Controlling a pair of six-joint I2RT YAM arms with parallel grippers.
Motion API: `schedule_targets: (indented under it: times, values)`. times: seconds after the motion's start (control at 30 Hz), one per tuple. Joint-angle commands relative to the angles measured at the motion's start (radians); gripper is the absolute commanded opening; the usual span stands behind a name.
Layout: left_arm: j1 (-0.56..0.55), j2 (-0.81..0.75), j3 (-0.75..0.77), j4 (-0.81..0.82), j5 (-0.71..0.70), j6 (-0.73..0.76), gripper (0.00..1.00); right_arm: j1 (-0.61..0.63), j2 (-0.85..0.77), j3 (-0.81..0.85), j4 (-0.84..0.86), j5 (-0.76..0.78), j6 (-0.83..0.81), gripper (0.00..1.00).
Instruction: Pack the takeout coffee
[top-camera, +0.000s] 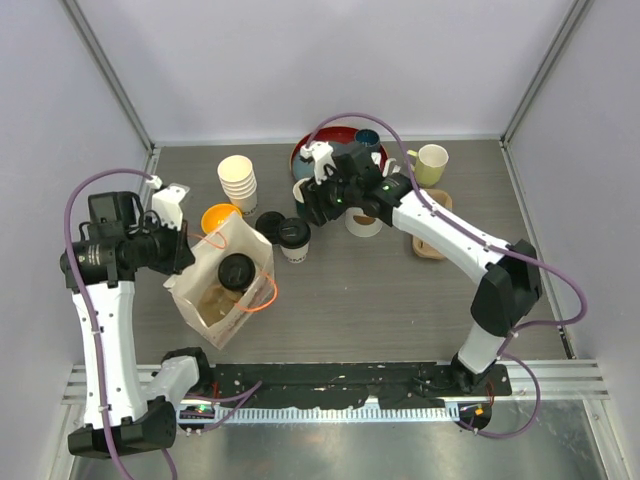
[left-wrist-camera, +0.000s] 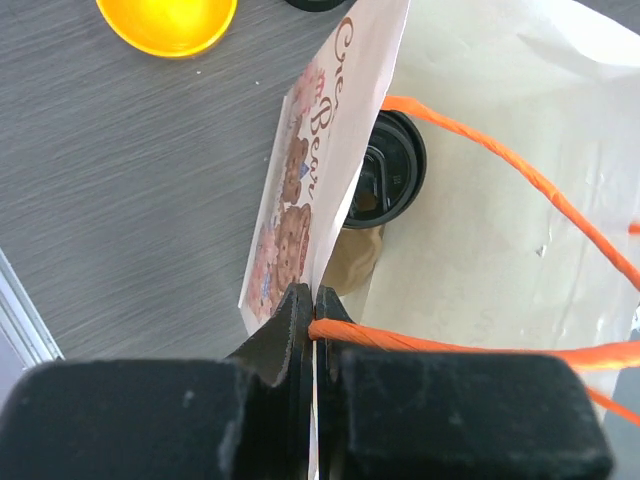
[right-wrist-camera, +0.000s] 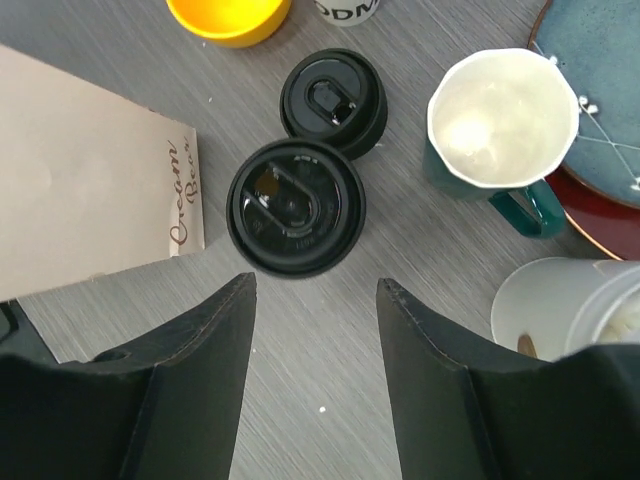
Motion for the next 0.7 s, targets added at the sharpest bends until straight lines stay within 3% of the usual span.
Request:
schedule_targets:
  times: [0.0, 0.43, 0.67]
  values:
    - [-0.001, -0.007, 0.036, -0.142, -0.028, 0.015, 0.00, 0.059, 0.047, 0.084, 0.088, 0.096, 0.110, 0.57]
    - [-0.001, 0.007, -0.026, -0.102, -0.075, 0.009, 0.00, 0.202, 0.228, 0.219, 0.031, 0.359, 0.192, 0.60]
    - [-0.001, -0.006, -0.041, -0.102, -0.084, 0.012, 0.00, 0.211, 0.300, 0.271, 0.028, 0.417, 0.199, 0.49]
